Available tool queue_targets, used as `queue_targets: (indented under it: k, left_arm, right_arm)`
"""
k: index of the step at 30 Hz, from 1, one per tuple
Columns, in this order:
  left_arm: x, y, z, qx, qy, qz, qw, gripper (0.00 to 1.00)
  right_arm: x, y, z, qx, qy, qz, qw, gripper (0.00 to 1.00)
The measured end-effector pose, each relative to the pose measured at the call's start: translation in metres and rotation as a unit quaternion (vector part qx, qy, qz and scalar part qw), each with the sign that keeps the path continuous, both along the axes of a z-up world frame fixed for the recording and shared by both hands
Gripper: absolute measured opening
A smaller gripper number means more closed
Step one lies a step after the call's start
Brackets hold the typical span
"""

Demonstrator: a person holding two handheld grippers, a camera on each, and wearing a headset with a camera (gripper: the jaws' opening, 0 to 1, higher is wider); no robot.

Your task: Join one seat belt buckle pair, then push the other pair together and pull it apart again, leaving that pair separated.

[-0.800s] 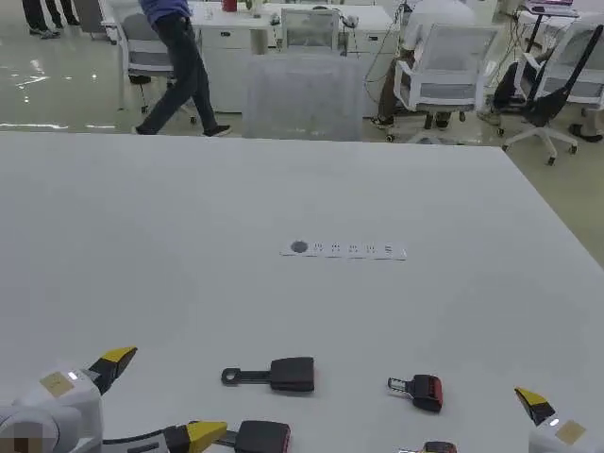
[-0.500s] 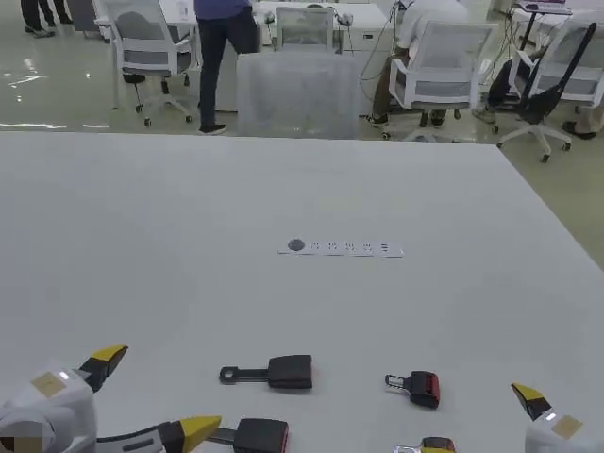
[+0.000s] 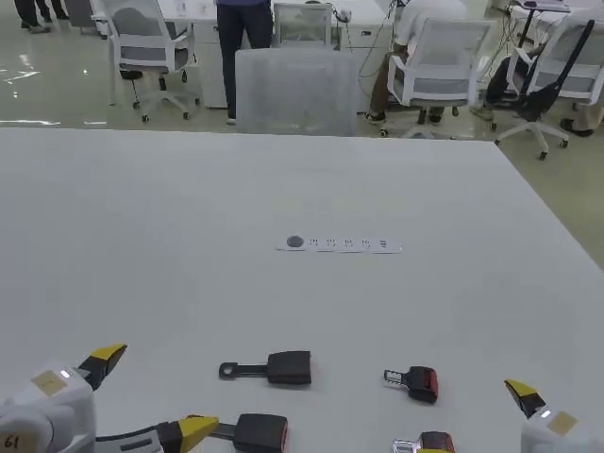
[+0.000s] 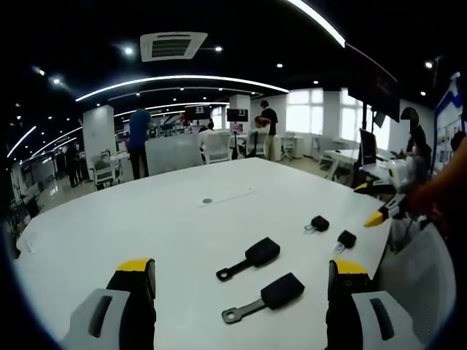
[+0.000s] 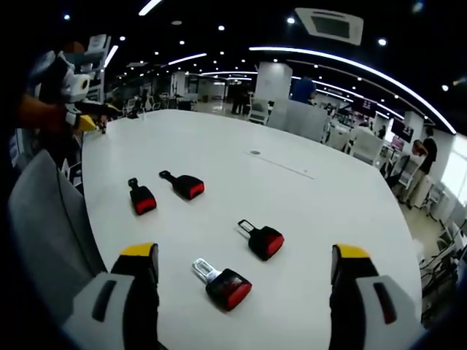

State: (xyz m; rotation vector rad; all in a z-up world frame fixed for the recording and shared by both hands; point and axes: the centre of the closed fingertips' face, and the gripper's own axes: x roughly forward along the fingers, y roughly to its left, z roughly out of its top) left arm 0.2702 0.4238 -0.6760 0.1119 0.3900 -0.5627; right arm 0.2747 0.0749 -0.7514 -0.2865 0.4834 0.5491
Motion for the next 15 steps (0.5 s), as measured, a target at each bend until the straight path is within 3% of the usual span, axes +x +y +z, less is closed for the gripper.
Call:
queue_targets:
  k: [15]
  left_arm:
    - [-0.007, -0.011, 0.000, 0.011, 0.006, -0.031, 0.9994, 1.00]
  right_arm:
    - [-0.004, 0.006, 0.002, -0.004, 0.001, 0.025, 0.9997, 0.99]
